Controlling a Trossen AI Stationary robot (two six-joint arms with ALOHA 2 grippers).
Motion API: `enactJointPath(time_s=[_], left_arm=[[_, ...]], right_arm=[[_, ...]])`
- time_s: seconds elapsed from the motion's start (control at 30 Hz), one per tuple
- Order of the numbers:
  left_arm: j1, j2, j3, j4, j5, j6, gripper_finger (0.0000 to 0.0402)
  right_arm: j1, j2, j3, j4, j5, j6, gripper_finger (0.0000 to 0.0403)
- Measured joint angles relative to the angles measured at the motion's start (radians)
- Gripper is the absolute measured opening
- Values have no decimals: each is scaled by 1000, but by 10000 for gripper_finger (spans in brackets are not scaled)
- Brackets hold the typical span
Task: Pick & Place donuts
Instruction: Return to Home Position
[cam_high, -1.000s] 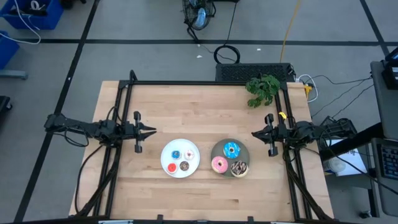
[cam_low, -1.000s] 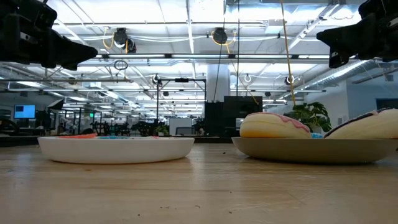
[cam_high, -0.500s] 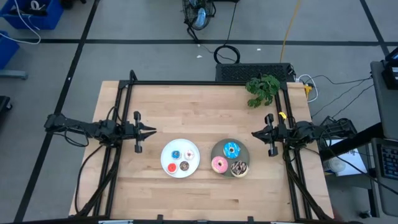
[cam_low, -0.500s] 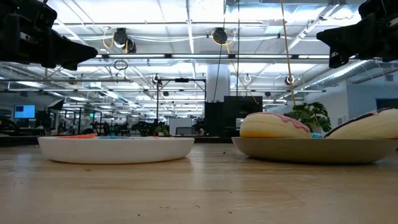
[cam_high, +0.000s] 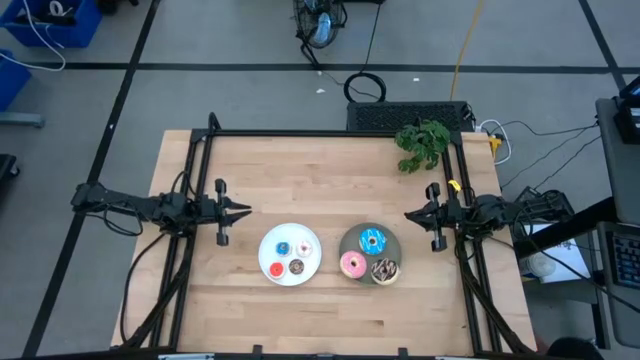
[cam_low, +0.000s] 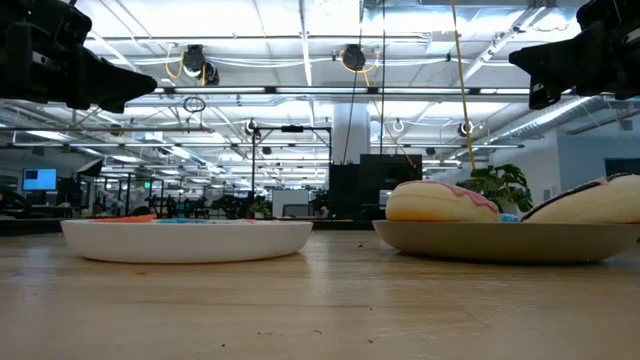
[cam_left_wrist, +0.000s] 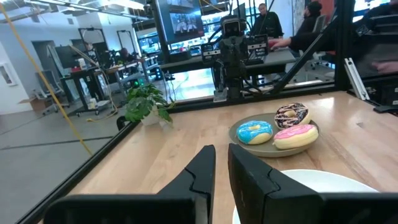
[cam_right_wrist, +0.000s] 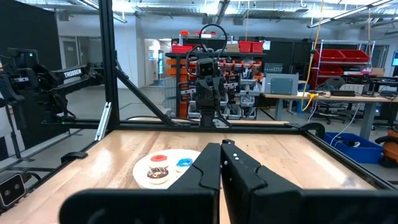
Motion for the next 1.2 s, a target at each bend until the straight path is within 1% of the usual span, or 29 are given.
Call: enactJointPath(time_s=[1.2], left_arm=[[0, 0, 0, 0, 0, 0, 51]], right_arm=[[0, 0, 0, 0, 0, 0, 0]])
